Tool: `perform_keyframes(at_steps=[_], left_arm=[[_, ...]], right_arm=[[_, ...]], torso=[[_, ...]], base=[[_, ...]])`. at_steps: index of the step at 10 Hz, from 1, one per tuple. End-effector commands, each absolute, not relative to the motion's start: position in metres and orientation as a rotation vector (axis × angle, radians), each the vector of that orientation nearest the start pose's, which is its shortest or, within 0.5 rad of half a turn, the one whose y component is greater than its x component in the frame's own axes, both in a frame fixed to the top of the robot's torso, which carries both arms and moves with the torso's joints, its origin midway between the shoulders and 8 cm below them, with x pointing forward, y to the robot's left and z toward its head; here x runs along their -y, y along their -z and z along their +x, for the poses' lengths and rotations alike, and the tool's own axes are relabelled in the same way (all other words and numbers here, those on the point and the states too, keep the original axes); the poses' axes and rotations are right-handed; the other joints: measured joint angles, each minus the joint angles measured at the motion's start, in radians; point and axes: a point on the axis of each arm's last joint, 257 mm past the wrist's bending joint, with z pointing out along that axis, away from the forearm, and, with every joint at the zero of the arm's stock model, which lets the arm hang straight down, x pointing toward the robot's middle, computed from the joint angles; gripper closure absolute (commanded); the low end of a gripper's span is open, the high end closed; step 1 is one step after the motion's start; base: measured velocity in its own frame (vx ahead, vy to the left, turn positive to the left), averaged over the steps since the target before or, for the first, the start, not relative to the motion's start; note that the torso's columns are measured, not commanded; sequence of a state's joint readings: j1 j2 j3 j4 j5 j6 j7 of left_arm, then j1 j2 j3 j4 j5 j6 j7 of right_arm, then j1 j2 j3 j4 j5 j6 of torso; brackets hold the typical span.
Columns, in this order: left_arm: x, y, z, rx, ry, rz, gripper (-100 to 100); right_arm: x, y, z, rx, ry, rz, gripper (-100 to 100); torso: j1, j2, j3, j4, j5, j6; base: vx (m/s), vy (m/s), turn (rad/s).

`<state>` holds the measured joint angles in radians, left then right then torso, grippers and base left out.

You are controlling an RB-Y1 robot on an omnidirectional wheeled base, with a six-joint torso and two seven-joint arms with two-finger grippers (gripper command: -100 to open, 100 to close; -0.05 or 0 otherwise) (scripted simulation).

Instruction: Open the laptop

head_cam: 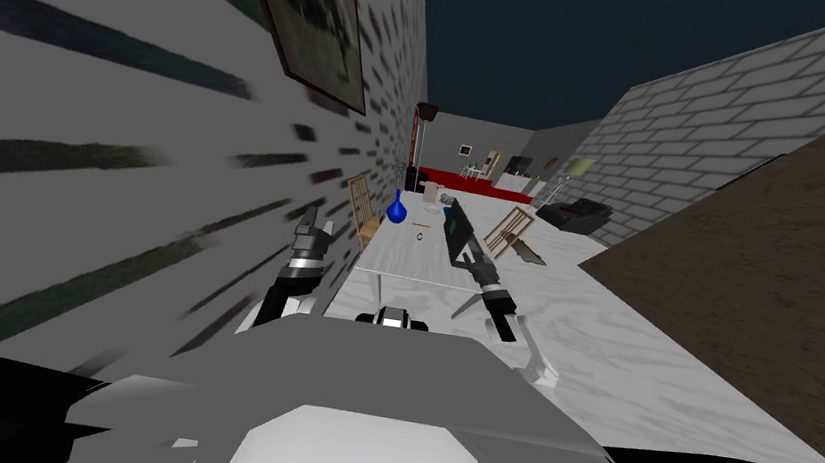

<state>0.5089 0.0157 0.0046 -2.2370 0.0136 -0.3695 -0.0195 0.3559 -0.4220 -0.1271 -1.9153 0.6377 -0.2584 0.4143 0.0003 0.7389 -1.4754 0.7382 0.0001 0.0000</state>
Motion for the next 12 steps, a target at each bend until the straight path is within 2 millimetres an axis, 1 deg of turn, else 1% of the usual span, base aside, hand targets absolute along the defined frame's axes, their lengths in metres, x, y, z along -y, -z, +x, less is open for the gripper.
perform_keyframes(at_steps=[1,5,9,10,11,12], left_arm=[[-0.289,0.025,0.370,-0.745,1.239,-0.794,0],[-0.289,0.025,0.370,-0.745,1.239,-0.794,0],[-0.289,0.025,0.370,-0.745,1.239,-0.794,0],[-0.289,0.025,0.370,-0.745,1.239,-0.794,0],[-0.289,0.025,0.370,-0.745,1.239,-0.794,0],[-0.289,0.025,0.370,-0.745,1.239,-0.794,0]], right_arm=[[0.365,0.156,0.449,-1.463,0.037,-0.202,-100],[0.410,0.162,0.460,-1.495,0.293,-0.379,-100],[0.446,0.159,0.467,-1.500,0.490,-0.517,-100],[0.459,0.155,0.469,-1.497,0.558,-0.566,-100],[0.467,0.152,0.471,-1.493,0.602,-0.599,-100],[0.460,0.153,0.470,-1.496,0.569,-0.575,-100]], torso=[[-0.001,-0.002,-0.001,0.000,0.000,0.000],[-0.001,0.001,0.000,0.000,0.000,0.000],[0.000,-0.002,-0.001,0.000,0.000,0.000],[-0.002,-0.001,-0.001,0.000,-0.001,0.000],[-0.002,-0.001,-0.001,0.000,-0.001,0.000],[-0.001,-0.001,-0.001,0.000,0.000,0.000]], base=[[0.075,0.154,-0.032],[0.046,0.136,-0.029],[0.045,0.130,-0.024],[0.050,0.102,-0.024],[0.052,0.105,-0.026],[0.023,0.046,-0.007]])
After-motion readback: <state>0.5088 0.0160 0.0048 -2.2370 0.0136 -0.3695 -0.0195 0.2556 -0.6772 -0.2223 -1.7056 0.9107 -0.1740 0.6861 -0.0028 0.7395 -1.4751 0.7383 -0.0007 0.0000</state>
